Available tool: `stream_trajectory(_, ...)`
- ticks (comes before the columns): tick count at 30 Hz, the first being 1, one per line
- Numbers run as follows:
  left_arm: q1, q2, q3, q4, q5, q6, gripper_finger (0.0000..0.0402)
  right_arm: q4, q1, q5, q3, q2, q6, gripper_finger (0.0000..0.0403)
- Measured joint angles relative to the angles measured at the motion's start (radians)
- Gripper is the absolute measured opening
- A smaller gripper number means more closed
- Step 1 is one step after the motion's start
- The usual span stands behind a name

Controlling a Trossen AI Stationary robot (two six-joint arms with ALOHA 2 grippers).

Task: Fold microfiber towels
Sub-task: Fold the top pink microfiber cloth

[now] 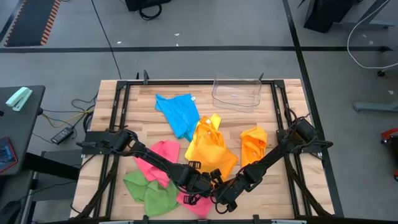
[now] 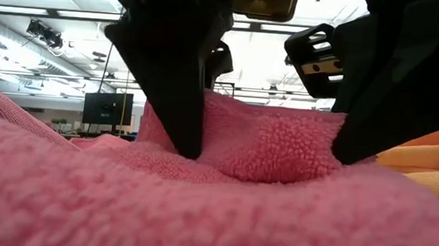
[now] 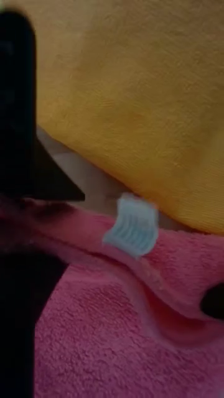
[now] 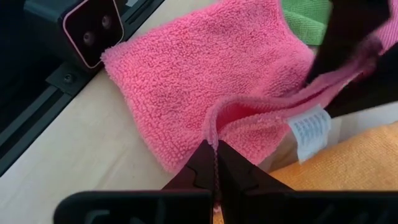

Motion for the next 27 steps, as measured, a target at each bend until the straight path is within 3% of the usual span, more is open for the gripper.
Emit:
stream_trajectory(4,0.0,-0.011,0.0,0.0,-0.003,0.002,0.0011,-0.001,0.0,0.0,0.0,0.0,0.004,0.0008)
stream_trajectory(8,0.0,-0.026,-0.001,-0.013,-0.027,0.002,0.0025,-0.032,0.0,0.009,0.0,-0.009,0.006,0.0008)
stream_trajectory(16,0.003,-0.068,0.0,-0.059,-0.169,0.055,0.0009,-0.247,-0.001,0.149,0.001,-0.132,0.055,0.0011)
stream_trajectory(20,0.019,-0.068,0.0,-0.082,-0.24,0.077,0.0026,-0.353,-0.011,0.183,0.001,-0.196,0.059,0.0012)
stream_trajectory(27,0.015,-0.068,0.0,-0.075,-0.271,0.08,0.0024,-0.405,-0.016,0.244,0.001,-0.217,0.092,0.0013)
